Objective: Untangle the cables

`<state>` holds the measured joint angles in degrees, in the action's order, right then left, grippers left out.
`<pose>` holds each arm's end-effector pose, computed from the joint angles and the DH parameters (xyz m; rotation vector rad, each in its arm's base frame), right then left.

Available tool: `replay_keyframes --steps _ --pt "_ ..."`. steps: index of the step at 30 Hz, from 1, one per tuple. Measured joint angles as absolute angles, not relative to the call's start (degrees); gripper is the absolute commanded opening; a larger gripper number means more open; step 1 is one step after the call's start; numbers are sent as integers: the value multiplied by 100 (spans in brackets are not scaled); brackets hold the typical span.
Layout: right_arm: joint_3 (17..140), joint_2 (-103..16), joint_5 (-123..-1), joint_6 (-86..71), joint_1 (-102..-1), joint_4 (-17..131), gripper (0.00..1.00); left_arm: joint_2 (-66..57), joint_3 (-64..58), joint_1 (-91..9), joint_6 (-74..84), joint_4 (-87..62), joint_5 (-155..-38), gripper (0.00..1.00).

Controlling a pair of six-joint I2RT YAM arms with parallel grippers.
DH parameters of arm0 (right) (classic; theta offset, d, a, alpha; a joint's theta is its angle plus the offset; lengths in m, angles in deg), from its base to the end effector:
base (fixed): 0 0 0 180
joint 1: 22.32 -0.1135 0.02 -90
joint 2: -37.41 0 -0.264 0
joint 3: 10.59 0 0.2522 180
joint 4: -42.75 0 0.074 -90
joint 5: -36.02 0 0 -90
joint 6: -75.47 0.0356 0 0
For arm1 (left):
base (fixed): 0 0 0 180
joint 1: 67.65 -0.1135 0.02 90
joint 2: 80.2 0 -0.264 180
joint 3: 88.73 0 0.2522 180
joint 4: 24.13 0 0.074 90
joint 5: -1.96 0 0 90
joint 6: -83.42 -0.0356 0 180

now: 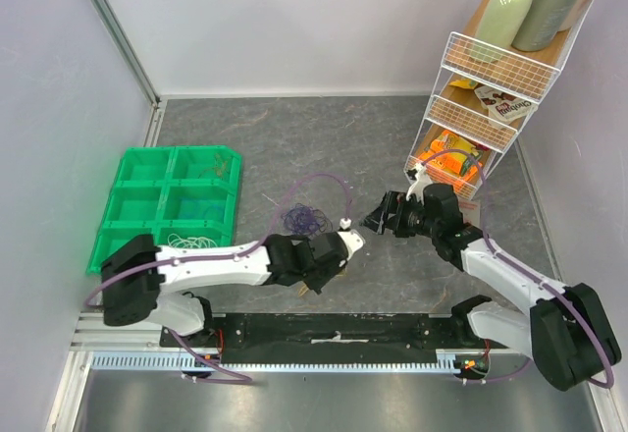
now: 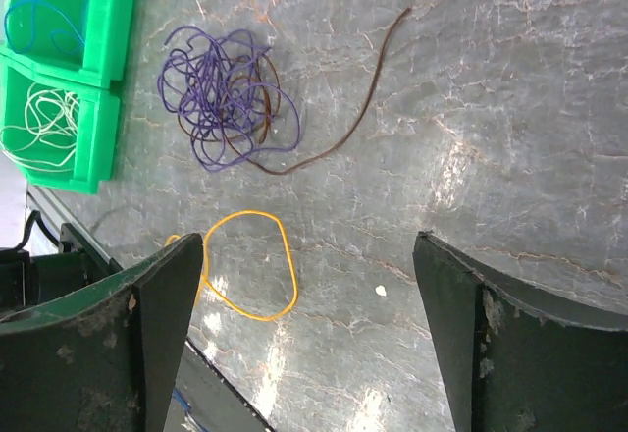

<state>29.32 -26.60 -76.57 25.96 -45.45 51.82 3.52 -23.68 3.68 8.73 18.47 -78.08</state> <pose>0.2006 0.1006 0.1894 0.1007 2.2940 1.0385 0.0963 -0.2656 0.1995 1.1899 2.3626 -0.2970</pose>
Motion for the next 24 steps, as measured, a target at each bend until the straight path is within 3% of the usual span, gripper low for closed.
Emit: replay_keyframes --steps 4,14,17,24 --pt "2904 -2498 -7554 2596 -4506 5178 95 -546 -2561 47 878 1810 -7839 2" --pt "2399 -3366 -7582 2767 -4488 4644 90 -3438 -2478 -2353 1533 1911 -7181 2" --pt "2377 -3475 -7632 2773 -4493 4373 90 -3492 -1730 -3343 1649 2250 -7096 2" --pt "2329 -3482 -7595 2655 -4495 4231 90 -2260 -349 -5573 2381 3371 -6916 1"
